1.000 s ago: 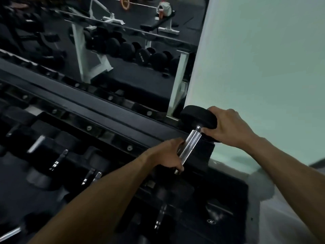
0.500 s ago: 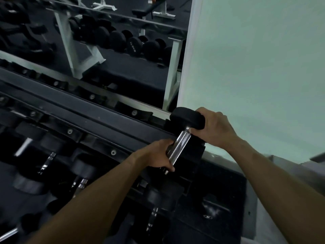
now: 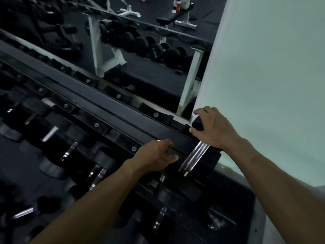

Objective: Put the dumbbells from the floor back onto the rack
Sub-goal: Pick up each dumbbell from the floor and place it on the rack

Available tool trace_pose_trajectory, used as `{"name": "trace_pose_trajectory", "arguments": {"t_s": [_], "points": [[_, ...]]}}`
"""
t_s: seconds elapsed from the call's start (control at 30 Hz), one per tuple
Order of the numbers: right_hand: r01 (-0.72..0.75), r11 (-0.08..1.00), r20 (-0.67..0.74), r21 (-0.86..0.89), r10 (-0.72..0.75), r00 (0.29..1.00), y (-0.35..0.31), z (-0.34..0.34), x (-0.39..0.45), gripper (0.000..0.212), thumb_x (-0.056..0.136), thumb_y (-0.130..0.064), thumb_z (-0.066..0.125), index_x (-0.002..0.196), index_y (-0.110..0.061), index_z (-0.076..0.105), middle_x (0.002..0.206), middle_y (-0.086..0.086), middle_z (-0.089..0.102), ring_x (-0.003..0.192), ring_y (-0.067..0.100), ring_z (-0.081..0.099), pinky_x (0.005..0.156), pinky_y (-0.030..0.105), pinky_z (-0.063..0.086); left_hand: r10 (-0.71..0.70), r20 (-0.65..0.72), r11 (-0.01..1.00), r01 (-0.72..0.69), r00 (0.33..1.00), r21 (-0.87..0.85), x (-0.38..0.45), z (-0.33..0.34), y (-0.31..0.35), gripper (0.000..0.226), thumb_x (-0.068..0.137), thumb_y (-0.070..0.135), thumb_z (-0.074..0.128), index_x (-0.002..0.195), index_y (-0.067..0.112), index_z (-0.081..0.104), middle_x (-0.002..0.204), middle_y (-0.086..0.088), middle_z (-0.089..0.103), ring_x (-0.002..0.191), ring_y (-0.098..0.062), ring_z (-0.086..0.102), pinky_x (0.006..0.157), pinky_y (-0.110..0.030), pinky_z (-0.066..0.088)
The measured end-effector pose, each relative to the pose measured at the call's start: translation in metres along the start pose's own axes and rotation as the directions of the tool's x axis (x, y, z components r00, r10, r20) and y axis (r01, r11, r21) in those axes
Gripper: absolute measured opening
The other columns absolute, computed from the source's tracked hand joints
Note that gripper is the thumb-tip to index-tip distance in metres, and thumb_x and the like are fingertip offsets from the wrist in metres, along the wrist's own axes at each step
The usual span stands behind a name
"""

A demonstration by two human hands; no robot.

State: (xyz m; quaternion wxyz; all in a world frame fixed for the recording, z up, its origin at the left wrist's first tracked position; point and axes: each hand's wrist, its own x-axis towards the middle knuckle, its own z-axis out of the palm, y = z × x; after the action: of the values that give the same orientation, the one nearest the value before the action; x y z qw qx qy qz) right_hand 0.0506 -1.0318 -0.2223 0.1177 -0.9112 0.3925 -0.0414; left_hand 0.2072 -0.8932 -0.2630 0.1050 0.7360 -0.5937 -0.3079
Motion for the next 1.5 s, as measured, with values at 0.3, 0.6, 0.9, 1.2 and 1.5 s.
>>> {"name": "trace_pose_trajectory", "arguments": {"t_s": [0.3, 0.6, 0.9, 1.2, 1.5], "points": [[0.304, 0.952, 0.194, 0.022, -0.302, 0.933, -0.154, 0.027, 0.035, 0.066, 0.089, -0.049, 0.061, 0.143, -0.017, 0.042, 0.136, 0.005, 0.049, 0.128, 0.025, 0.042, 0.100, 0.039, 0.043, -0.237, -0.204, 0.966, 0.253, 0.950, 0.055, -0.109, -0.031, -0.110, 0.047, 0.090, 0.053, 0.052, 0.124, 0.021, 0.052, 0.117, -0.002, 0.065, 0.110, -0.024, 0.061, 0.088, -0.037, 0.049], [0.541, 0.839, 0.341, 0.060, -0.527, 0.779, -0.366, 0.123, 0.015, 0.066, 0.084, -0.050, 0.063, 0.140, -0.021, 0.044, 0.134, 0.003, 0.049, 0.127, 0.026, 0.045, 0.100, 0.043, 0.045, -0.542, -0.257, 0.840, 0.517, 0.800, -0.162, -0.281, -0.006, -0.252, 0.026, 0.088, 0.044, 0.054, 0.107, 0.028, 0.054, 0.113, 0.000, 0.065, 0.109, -0.026, 0.060, 0.080, -0.033, 0.043], [0.628, 0.772, 0.528, 0.100, -0.576, 0.624, -0.544, 0.255, -0.032, 0.068, 0.088, -0.047, 0.062, 0.146, -0.022, 0.037, 0.140, 0.001, 0.045, 0.130, 0.022, 0.043, 0.100, 0.040, 0.045, -0.761, -0.159, 0.634, 0.669, 0.629, -0.387, -0.428, 0.064, -0.398, 0.042, 0.089, 0.051, 0.055, 0.123, 0.027, 0.052, 0.120, 0.004, 0.063, 0.111, -0.021, 0.058, 0.084, -0.032, 0.045], [0.696, 0.706, 0.687, 0.131, -0.570, 0.450, -0.654, 0.403, -0.007, 0.068, 0.087, -0.044, 0.064, 0.146, -0.023, 0.037, 0.139, 0.000, 0.045, 0.123, 0.023, 0.051, 0.099, 0.044, 0.047, -0.881, 0.022, 0.357, 0.696, 0.472, -0.623, -0.457, 0.124, -0.527, 0.046, 0.090, 0.053, 0.052, 0.126, 0.025, 0.052, 0.119, 0.001, 0.062, 0.107, -0.019, 0.061, 0.091, -0.038, 0.050], [0.771, 0.595, 0.785, 0.229, -0.581, 0.215, -0.717, 0.635, 0.052, 0.070, 0.085, -0.040, 0.070, 0.145, -0.021, 0.039, 0.142, 0.000, 0.045, 0.127, 0.020, 0.048, 0.103, 0.038, 0.044, -0.917, 0.223, 0.002, 0.564, 0.331, -0.826, -0.390, 0.260, -0.684, 0.047, 0.089, 0.052, 0.056, 0.125, 0.020, 0.054, 0.114, 0.001, 0.063, 0.103, -0.017, 0.061, 0.090, -0.036, 0.051]]}}
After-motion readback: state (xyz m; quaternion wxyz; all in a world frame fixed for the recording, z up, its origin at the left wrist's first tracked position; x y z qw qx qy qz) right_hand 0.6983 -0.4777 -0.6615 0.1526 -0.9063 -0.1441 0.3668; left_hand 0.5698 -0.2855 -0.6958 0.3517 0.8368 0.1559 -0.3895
